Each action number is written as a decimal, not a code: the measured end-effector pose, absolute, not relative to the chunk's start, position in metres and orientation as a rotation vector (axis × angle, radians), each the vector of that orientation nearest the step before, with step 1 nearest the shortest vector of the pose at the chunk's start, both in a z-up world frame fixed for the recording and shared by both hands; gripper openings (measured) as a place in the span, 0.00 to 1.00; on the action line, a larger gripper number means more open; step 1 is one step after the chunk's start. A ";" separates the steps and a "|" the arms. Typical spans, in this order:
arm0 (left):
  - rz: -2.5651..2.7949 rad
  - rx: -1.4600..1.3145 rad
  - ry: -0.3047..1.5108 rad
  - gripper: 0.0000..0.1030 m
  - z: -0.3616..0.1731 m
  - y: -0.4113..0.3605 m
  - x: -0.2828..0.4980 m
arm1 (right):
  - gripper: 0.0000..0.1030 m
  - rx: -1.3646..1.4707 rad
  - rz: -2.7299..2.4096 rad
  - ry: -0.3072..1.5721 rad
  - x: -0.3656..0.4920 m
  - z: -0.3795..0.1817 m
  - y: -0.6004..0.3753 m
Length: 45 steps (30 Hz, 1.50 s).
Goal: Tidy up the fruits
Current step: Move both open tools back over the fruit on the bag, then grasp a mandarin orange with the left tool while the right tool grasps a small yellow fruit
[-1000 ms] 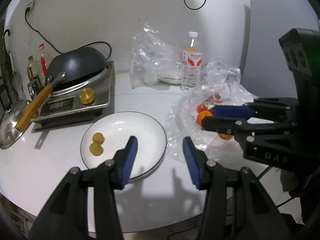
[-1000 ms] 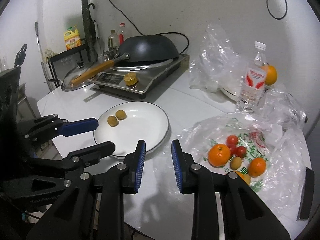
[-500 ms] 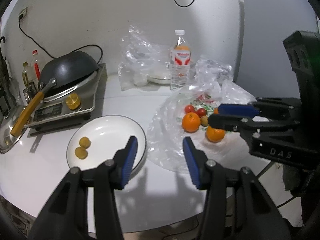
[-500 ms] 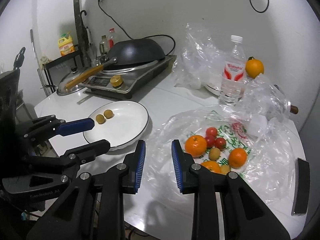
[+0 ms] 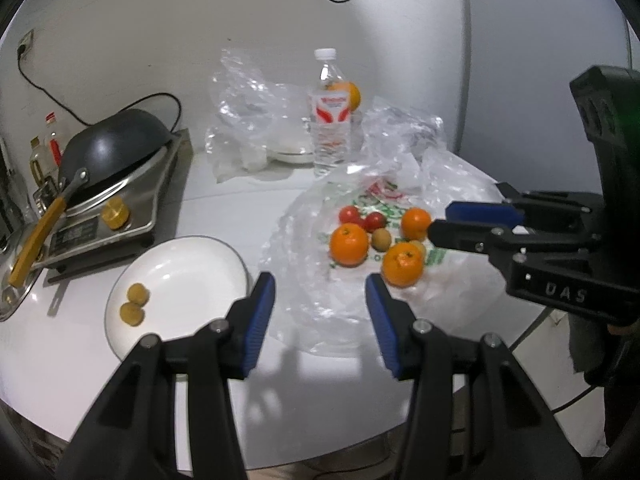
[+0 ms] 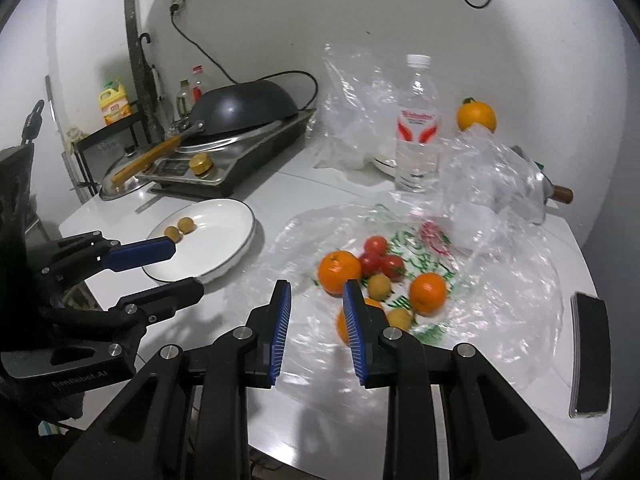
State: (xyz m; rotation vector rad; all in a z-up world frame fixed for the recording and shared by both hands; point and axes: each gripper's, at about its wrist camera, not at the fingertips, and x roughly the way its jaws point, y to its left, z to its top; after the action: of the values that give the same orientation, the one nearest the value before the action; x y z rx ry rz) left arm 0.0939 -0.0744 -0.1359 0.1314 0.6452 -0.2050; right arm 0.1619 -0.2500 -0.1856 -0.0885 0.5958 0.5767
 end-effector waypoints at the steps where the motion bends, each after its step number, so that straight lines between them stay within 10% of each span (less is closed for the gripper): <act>1: -0.208 0.134 0.647 0.47 -0.136 -0.077 0.095 | 0.28 -0.084 0.573 0.598 0.163 -0.187 -0.254; 24: -0.257 0.179 0.724 0.48 -0.158 -0.149 0.128 | 0.28 0.004 0.542 0.638 0.191 -0.215 -0.326; 28: -0.277 0.169 0.743 0.69 -0.163 -0.156 0.136 | 0.28 0.015 0.540 0.644 0.197 -0.219 -0.334; 45: -0.265 0.184 0.816 0.69 -0.189 -0.175 0.170 | 0.28 0.034 0.547 0.668 0.214 -0.234 -0.349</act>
State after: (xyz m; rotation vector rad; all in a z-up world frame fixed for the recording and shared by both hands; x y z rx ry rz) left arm 0.1698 -0.1754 -0.1895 0.1842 0.8158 -0.2647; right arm 0.2139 -0.3491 -0.2338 0.0344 0.6680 0.5474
